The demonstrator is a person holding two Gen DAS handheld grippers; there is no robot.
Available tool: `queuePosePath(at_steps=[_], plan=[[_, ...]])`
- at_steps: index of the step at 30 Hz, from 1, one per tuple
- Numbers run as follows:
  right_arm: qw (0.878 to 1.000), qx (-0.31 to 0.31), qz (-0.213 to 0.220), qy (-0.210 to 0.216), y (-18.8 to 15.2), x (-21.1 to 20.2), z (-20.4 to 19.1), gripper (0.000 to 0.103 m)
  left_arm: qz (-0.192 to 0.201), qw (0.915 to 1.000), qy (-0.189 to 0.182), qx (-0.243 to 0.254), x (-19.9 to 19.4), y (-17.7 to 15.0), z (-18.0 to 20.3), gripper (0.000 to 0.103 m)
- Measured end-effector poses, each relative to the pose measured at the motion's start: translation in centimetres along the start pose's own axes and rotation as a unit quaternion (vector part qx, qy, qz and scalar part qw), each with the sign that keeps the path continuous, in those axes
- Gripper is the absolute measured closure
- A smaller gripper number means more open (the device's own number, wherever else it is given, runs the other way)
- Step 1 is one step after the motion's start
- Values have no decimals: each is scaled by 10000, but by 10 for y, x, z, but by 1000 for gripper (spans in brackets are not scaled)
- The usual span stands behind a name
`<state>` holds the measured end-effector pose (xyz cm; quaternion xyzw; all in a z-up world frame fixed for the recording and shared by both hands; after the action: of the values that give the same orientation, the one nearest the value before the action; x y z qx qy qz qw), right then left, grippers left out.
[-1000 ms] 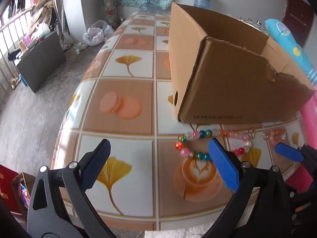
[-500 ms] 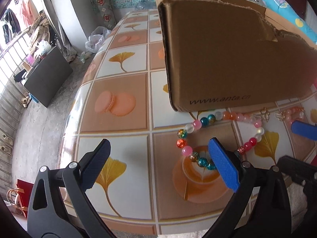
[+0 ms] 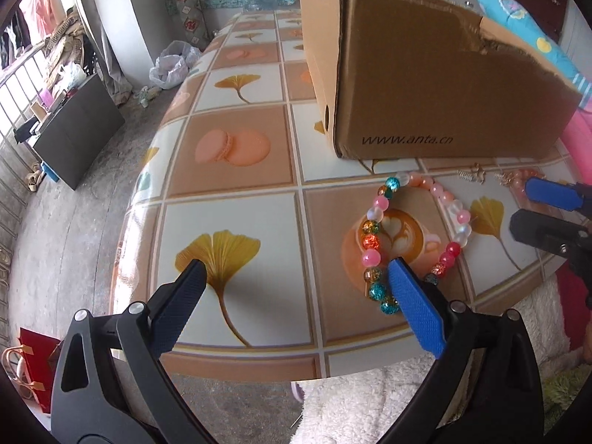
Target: Organize jewelry
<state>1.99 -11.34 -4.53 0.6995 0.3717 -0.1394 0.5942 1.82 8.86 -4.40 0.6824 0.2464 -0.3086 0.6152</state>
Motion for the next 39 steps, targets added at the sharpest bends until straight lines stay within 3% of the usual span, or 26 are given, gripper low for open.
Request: queuePosePath(at_steps=[4,9,11,15,21,36,39], plan=[[9999,-148,57,21,4,3,-8,32,439,9980,-429,-120,-15,8,0,10],[9996,-265,17,63,12,12,-17,46,646,9935,-937,-46,-20,12,12,32],[9995,-305,-39,92,14,15,-19,49,591,9931,-1007,-55,-17,11,16,44],[9989,-432,-150,100,14,22,-28,61,543,9922,-1116,-61,-9,10,18,57],[9982,-521,-307,-6,14,32,-29,71,349,9937,-1060,73,3,8,22,69],[9961,-731,-487,-86,15,48,-39,87,393,9947,-860,412,11,14,32,76],[9959,-762,-476,-124,15,49,-39,93,429,9953,-675,540,12,15,34,86]])
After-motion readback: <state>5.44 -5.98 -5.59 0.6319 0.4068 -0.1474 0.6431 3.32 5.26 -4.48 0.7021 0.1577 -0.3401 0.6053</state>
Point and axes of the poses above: each gripper's, at about its wrist camera, not at the fingertips, and x roughly the way its jaws point, z to its right, y to its top, the point moved 2 cm from there along x, roughly the way its jaws point, and after that the axes turned 10 degrees about z, right-handed, at the moved point
